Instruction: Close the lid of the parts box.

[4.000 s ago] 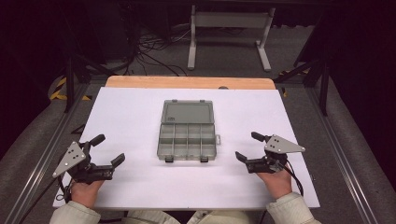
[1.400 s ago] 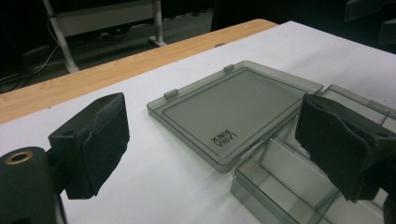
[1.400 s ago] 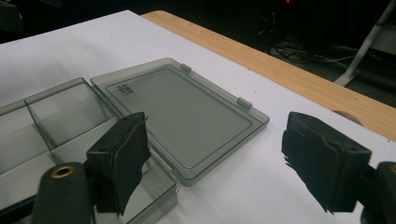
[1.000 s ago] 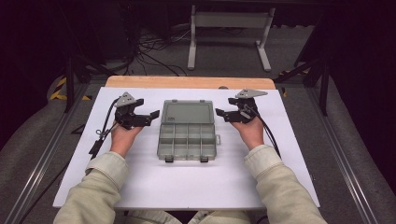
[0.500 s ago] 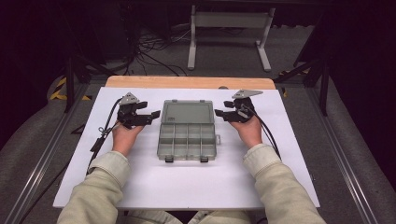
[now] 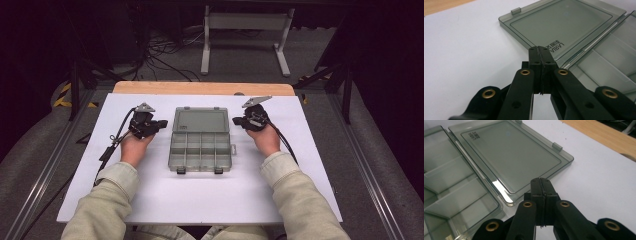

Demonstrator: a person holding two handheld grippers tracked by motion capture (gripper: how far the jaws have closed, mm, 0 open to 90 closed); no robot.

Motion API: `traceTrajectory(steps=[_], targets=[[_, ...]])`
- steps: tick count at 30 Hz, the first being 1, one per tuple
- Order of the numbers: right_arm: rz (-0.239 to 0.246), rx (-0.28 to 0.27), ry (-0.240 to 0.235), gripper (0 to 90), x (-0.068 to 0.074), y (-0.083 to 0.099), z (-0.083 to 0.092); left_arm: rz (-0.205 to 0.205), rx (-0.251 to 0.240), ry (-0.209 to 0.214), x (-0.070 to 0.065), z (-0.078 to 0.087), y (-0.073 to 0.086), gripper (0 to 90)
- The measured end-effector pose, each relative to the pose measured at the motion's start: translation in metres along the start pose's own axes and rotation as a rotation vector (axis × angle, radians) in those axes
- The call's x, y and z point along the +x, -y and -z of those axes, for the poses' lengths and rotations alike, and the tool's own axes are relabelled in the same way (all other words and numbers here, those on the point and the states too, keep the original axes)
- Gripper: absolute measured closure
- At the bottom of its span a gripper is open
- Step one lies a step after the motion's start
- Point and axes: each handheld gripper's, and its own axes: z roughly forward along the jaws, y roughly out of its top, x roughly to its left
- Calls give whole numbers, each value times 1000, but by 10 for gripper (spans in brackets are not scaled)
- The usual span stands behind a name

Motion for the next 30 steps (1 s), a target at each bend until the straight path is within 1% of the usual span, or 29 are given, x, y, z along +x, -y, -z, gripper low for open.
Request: traceTrajectory(steps=[1,2,3,5,6,7,8,10,11,14,15,17,18,19,20,21,22,23,28,29,30], targets=[[0,11,-3,900,0,0,-1,-6,13,3,0,-1,-1,899],[0,11,-3,900,0,0,-1,-6,13,3,0,-1,-1,900],[-1,26,-6,900,-1,0,-3,10,38,10,0,-5,-1,900],[-5,39,-9,900,0,0,-5,21,46,20,1,-7,0,899],[-3,45,-11,900,0,0,-7,12,53,21,1,-8,0,899],[-3,53,-11,900,0,1,-8,21,57,26,2,-9,0,900],[-1,63,-13,900,0,1,-10,21,57,26,2,-9,0,899],[-10,94,-12,900,-1,3,-13,26,74,33,2,-13,1,899],[-11,103,-14,900,-1,4,-15,35,75,38,2,-14,2,899],[-19,126,-26,900,-3,7,-19,34,85,41,2,-17,2,899],[-19,126,-26,900,-3,7,-19,41,89,47,2,-18,3,899],[-18,140,-35,900,-3,8,-22,36,99,50,3,-20,3,899],[-18,140,-35,900,-3,8,-22,45,100,55,3,-21,3,899],[-15,143,-38,900,-2,8,-23,64,106,65,3,-22,4,899],[-14,146,-41,900,-2,9,-25,51,108,61,5,-23,4,899],[-15,151,-43,900,-1,9,-26,59,116,65,4,-24,5,899],[-12,158,-43,900,-1,9,-27,55,113,59,4,-25,5,899],[-18,162,-41,900,-1,10,-29,67,115,65,4,-26,5,899],[-19,175,-52,900,-2,12,-32,62,129,66,3,-29,6,899],[-19,175,-52,900,-2,12,-32,56,132,61,4,-29,6,899],[-19,174,-52,900,-1,12,-32,66,137,67,4,-30,7,899]])
